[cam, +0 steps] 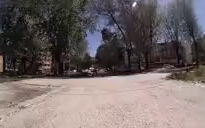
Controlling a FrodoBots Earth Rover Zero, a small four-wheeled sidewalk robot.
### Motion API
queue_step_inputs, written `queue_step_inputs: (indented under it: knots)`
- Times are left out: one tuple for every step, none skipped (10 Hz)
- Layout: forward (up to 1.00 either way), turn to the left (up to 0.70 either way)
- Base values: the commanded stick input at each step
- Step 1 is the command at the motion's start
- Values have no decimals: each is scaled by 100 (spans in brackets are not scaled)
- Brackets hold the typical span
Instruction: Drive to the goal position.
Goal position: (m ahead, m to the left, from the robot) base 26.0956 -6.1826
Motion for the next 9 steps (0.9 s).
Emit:
queue_step_inputs:
  knots:
    - [70, 1]
    - [70, 1]
    - [70, 1]
    - [70, 1]
    - [70, 1]
    - [70, 1]
    - [70, 1]
    - [70, 1]
    - [70, 1]
